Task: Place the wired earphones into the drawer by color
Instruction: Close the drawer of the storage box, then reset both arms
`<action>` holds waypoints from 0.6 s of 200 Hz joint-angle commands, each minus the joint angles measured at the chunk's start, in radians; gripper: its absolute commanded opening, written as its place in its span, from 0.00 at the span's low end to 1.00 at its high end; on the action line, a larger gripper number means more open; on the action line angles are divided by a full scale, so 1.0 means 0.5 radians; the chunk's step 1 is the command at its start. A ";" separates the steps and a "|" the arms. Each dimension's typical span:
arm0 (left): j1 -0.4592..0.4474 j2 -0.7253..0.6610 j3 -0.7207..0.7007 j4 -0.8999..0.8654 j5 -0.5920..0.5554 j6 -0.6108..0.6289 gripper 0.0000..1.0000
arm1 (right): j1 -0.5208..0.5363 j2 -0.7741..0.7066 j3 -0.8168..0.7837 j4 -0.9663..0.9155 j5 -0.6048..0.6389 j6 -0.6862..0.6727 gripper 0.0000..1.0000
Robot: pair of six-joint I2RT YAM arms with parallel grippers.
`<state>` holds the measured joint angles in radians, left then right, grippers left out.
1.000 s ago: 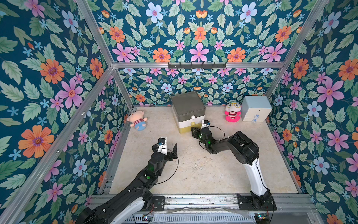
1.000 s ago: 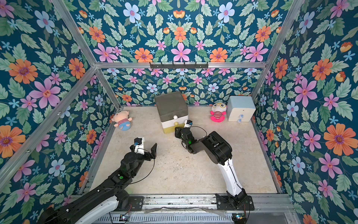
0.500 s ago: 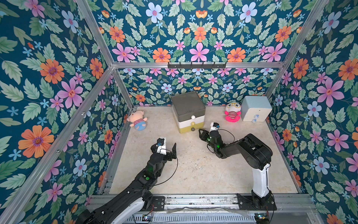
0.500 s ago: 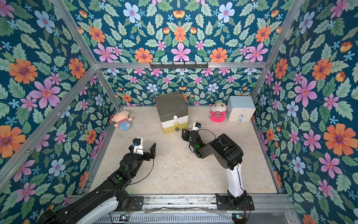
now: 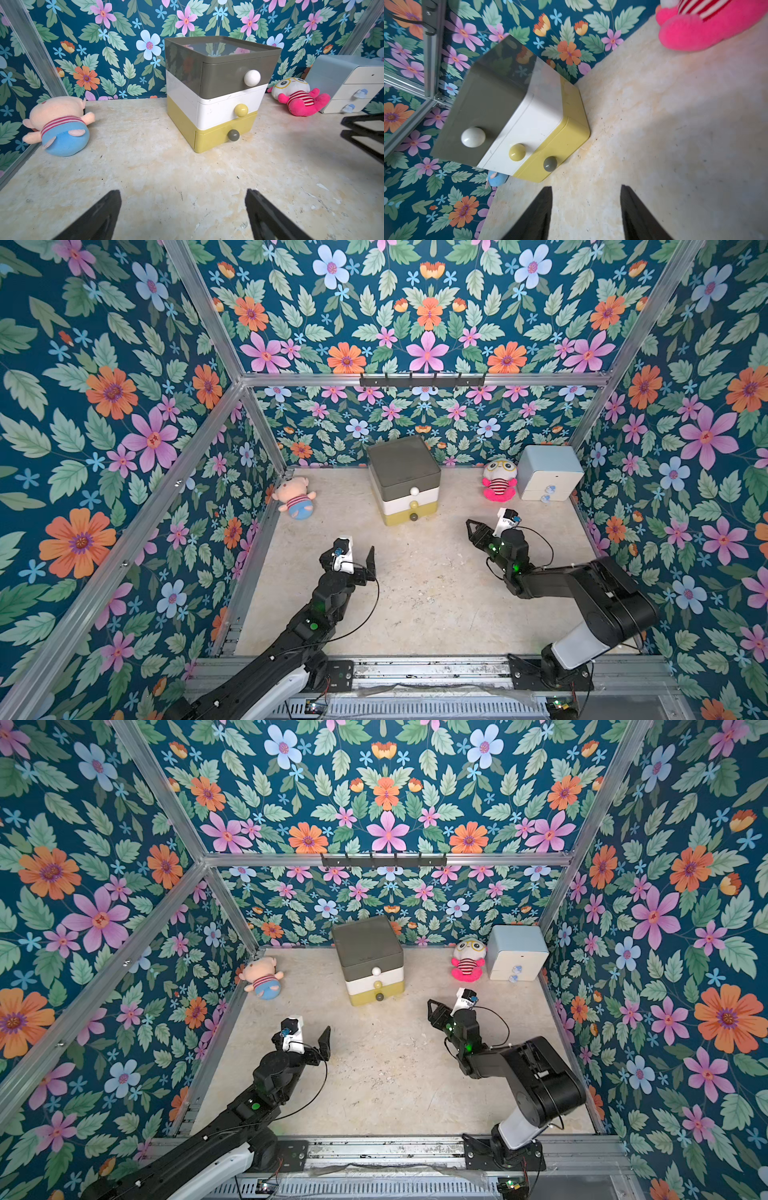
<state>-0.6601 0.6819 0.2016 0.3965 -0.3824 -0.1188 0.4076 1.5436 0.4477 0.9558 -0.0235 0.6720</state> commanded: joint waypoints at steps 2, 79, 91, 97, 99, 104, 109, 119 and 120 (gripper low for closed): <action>0.003 0.003 -0.068 0.229 -0.040 0.199 0.99 | -0.016 -0.219 -0.015 -0.367 0.046 -0.264 0.77; 0.004 -0.024 -0.047 0.382 -0.406 0.642 0.99 | -0.024 -1.218 -0.190 -0.997 0.591 -0.675 0.99; 0.004 -0.043 -0.055 0.397 -0.450 0.676 0.99 | -0.024 -1.390 -0.260 -1.000 0.688 -0.730 0.99; 0.004 -0.052 -0.064 0.416 -0.470 0.698 0.99 | -0.026 -1.470 -0.302 -0.972 0.716 -0.772 0.99; 0.004 -0.053 -0.067 0.423 -0.476 0.706 0.99 | -0.025 -1.496 -0.317 -0.963 0.724 -0.789 0.99; 0.006 -0.058 -0.077 0.445 -0.488 0.730 0.99 | -0.025 -1.562 -0.357 -0.939 0.743 -0.822 0.99; 0.007 -0.061 -0.083 0.470 -0.501 0.755 0.99 | -0.025 -1.622 -0.395 -0.917 0.771 -0.841 0.99; 0.016 -0.063 -0.099 0.514 -0.518 0.799 0.99 | -0.026 -1.737 -0.449 -0.902 0.833 -0.862 0.99; 0.016 -0.063 -0.101 0.515 -0.519 0.802 0.99 | -0.027 -1.746 -0.454 -0.900 0.837 -0.864 0.99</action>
<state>-0.6582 0.6552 0.1619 0.5797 -0.5819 0.2047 0.3943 0.7666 0.2703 0.4889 0.2798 0.3225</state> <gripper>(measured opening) 0.993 0.990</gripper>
